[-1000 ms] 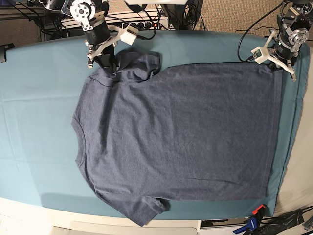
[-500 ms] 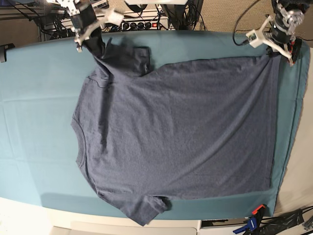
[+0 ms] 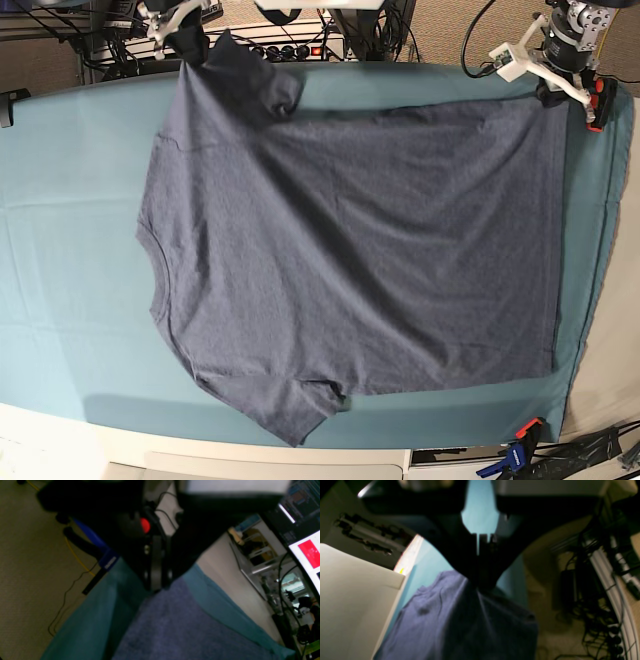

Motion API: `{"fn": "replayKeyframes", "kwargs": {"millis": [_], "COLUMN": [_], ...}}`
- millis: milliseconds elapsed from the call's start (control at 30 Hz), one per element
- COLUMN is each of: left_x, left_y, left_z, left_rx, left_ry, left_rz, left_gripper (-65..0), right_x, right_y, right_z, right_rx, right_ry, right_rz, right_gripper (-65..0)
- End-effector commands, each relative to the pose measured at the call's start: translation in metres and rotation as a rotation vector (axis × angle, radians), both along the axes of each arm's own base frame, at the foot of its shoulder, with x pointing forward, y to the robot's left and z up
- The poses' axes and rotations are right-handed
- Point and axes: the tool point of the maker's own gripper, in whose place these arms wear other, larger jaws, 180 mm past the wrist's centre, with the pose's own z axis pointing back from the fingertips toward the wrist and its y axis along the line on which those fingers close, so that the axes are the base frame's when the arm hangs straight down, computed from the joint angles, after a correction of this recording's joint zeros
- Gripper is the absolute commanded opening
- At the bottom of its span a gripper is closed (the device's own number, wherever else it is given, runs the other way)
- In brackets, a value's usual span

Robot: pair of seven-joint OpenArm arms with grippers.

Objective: Fold the T-shirt properly
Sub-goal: 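Lift and drag the shirt toward the arms with both grippers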

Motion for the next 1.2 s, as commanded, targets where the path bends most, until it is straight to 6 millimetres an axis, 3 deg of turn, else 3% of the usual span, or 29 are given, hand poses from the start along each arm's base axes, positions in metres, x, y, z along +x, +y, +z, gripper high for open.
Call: {"fn": "replayKeyframes", "kwargs": {"millis": [0,367,633,800,967,1167], "left_x": [0.004,-0.003,-0.016,-0.014,-0.015,-0.035], "left_y": [0.002,0.01,-0.007,-0.009,-0.01,-0.009], "left_z": [0.007,0.007,0.02,0.029,0.028,0.023], "left_rx": [0.014,0.05,0.008,0.011,0.001,0.018], "left_ry": [-0.025,-0.003,0.008,-0.012,-0.005,0.05], "left_rz": [-0.007,0.03,0.025,0.04,0.048,0.041], "left_gripper": [-65.0,-65.0,-65.0,-65.0,-65.0,-65.0], "right_x": [-0.002,-0.035,-0.036,-0.047,-0.057,-0.06], "right_y": [-0.001,-0.007,-0.012,-0.013,-0.016,-0.018], "right_z": [0.006,0.003,0.003,0.005,0.006,0.007], "right_rx": [-0.003,-0.039,-0.059,-0.072,-0.086,-0.099], "right_ry": [-0.01,0.07,0.072,0.088,0.112,0.115], "right_rz": [0.006,-0.006,-0.029,-0.026,-0.029,-0.037], "right_gripper": [-65.0,-65.0,-65.0,-65.0,-65.0,-65.0]}}
